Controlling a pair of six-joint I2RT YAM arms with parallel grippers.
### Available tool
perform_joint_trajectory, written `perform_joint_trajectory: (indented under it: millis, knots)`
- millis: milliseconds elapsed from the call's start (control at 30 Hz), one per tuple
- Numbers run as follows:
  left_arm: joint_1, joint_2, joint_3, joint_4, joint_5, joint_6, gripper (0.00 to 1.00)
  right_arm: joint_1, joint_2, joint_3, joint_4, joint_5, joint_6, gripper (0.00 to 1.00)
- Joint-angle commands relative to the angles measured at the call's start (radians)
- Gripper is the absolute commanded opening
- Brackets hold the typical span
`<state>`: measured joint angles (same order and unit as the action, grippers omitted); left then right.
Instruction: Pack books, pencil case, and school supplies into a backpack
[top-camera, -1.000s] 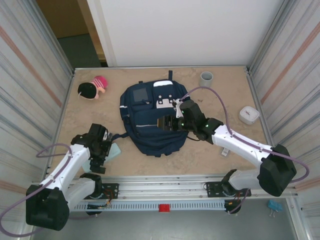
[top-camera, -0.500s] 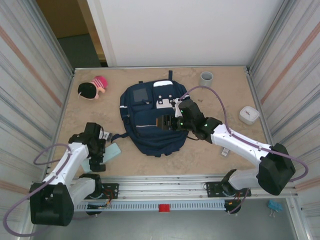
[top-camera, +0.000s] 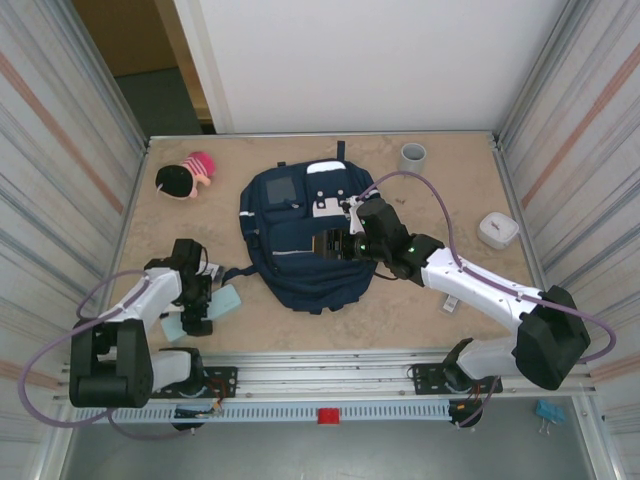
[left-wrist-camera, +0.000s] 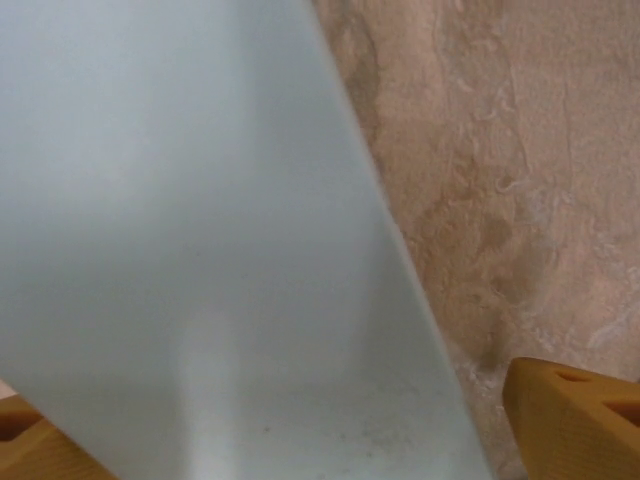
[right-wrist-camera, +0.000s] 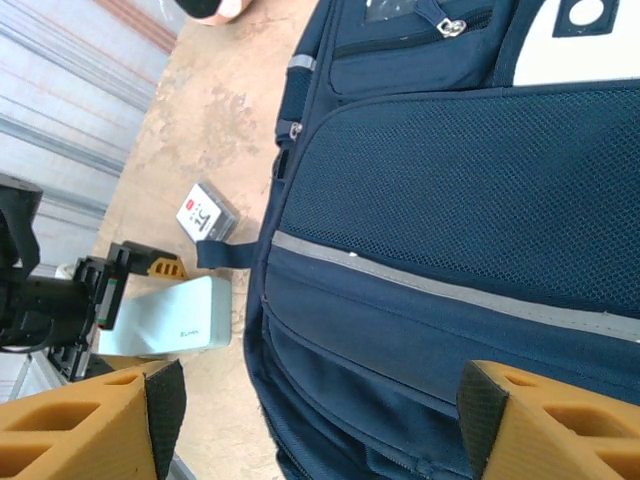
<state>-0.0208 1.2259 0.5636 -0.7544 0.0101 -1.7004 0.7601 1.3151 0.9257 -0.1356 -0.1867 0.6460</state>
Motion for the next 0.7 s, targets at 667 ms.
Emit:
perform_joint_trajectory:
  millis: [667]
  knots:
    - [-0.102,-0.254,0.255,-0.019,0.151,0.393,0.65,-0.021,0.06,-0.02,0.244,-0.297,0.037,0.73]
